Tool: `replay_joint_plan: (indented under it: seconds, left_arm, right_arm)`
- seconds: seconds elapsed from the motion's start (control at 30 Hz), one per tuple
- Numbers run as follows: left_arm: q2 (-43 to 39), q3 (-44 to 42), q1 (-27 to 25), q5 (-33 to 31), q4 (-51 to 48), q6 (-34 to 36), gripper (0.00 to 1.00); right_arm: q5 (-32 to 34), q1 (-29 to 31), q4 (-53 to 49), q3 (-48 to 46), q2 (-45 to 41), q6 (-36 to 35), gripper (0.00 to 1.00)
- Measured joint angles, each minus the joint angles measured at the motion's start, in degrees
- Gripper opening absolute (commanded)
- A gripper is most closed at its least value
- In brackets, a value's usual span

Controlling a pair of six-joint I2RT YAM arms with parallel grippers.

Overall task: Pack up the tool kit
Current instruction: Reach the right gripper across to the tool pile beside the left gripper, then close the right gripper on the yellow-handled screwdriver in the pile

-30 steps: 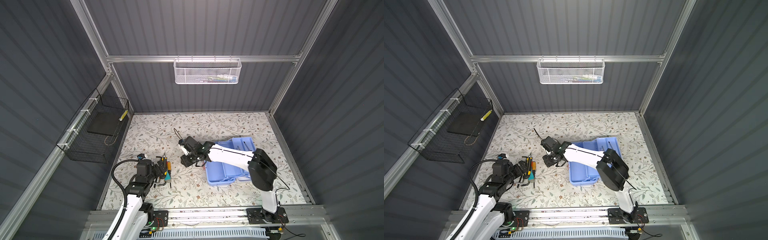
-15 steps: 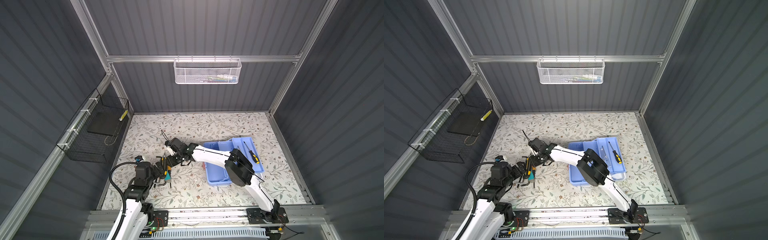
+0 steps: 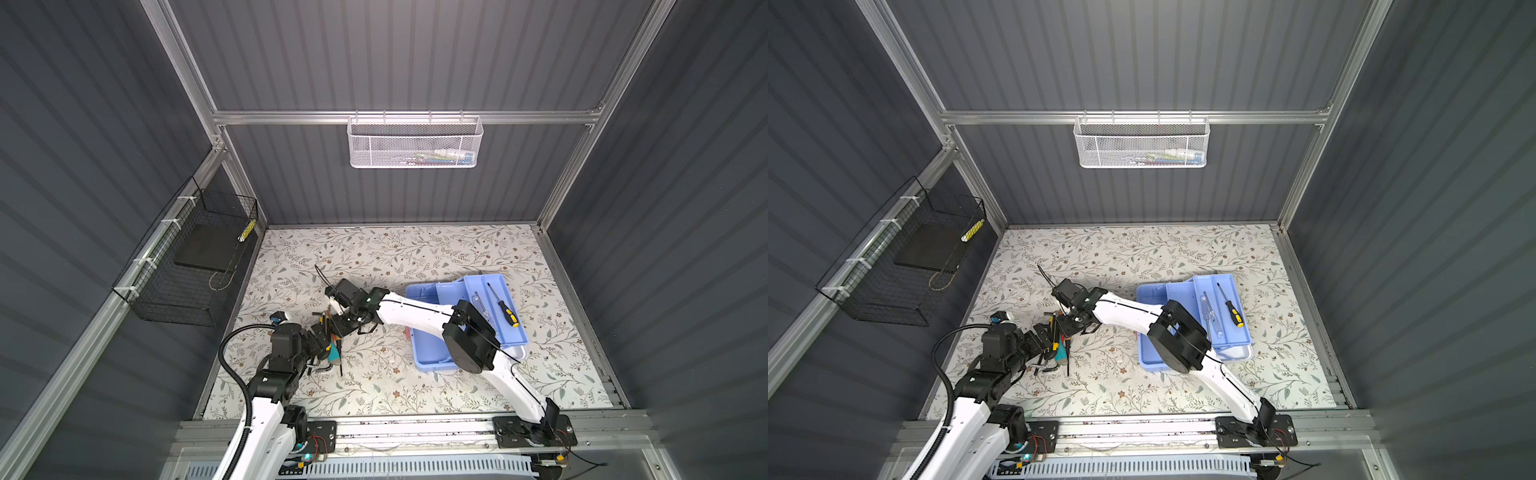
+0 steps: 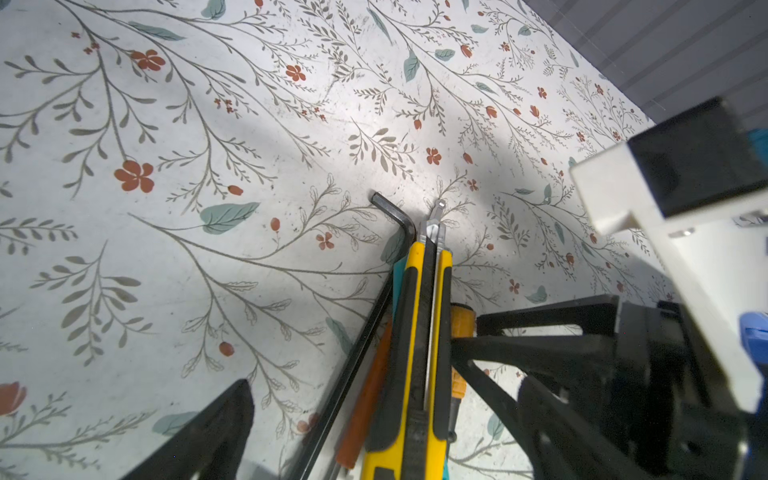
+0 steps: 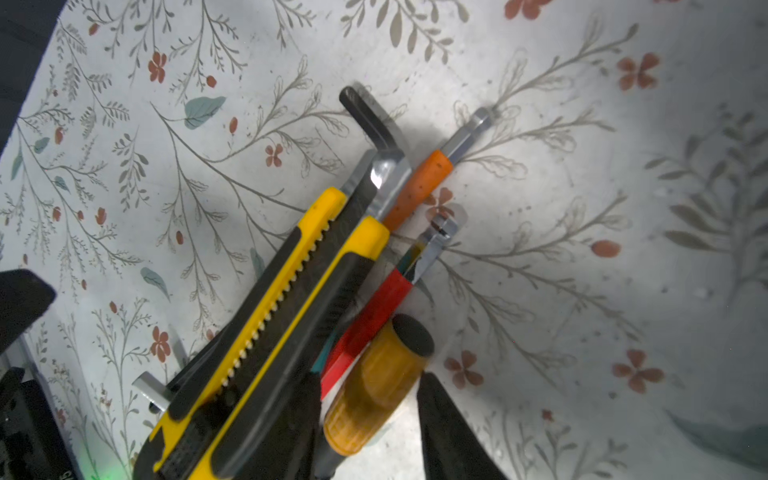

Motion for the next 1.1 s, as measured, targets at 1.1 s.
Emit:
replay_joint_plan:
  seconds: [1.1]
  left_arm:
    - [3.02, 0.0, 0.0, 0.46, 0.48, 0.04, 1.0]
  right_arm:
    - [12.33, 0.2, -8.04, 0.66, -0.83, -7.65, 0.07]
